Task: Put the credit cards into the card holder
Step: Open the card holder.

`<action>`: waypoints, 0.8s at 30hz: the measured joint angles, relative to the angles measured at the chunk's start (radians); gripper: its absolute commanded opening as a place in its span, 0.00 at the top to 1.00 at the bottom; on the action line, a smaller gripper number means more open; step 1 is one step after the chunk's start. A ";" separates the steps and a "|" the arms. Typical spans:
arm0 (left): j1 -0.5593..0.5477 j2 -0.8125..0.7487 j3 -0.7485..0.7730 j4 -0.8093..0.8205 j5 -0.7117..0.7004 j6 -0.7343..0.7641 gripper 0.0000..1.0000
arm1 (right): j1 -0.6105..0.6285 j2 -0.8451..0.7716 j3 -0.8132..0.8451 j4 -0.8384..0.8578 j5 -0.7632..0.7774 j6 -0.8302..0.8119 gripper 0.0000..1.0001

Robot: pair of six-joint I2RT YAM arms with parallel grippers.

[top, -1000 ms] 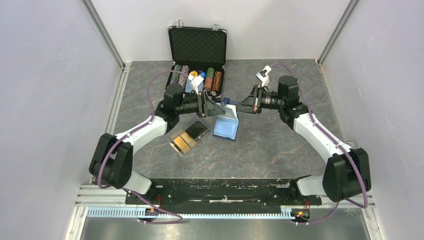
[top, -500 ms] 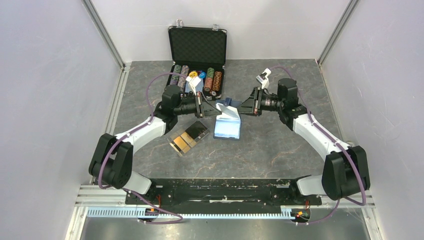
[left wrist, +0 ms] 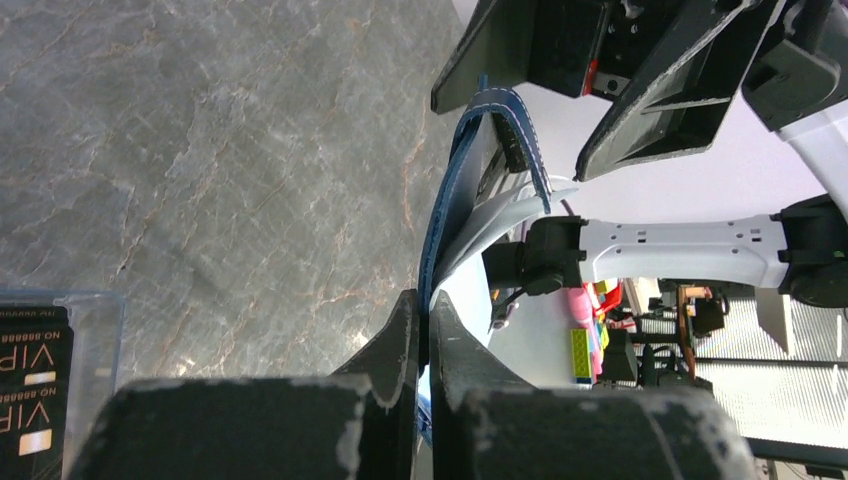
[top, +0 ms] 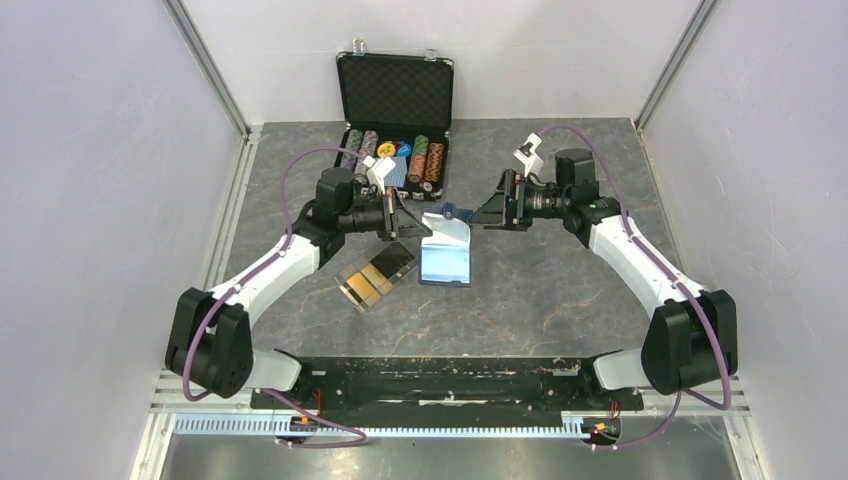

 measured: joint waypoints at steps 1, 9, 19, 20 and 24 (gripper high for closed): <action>0.000 -0.004 0.002 -0.020 0.001 0.009 0.98 | -0.001 0.000 0.001 -0.010 0.000 -0.018 0.03; 0.000 -0.006 0.037 -0.121 0.034 0.041 0.98 | 0.003 0.001 0.002 -0.030 -0.039 -0.099 0.02; -0.001 0.003 0.063 -0.148 0.079 0.041 0.93 | 0.114 0.080 0.063 -0.030 -0.071 -0.160 0.39; -0.002 0.005 0.063 -0.150 0.079 0.041 0.91 | 0.126 0.091 0.073 -0.030 -0.074 -0.165 0.53; -0.004 0.007 0.063 -0.163 0.080 0.041 0.68 | 0.149 0.113 0.092 -0.027 -0.084 -0.171 1.00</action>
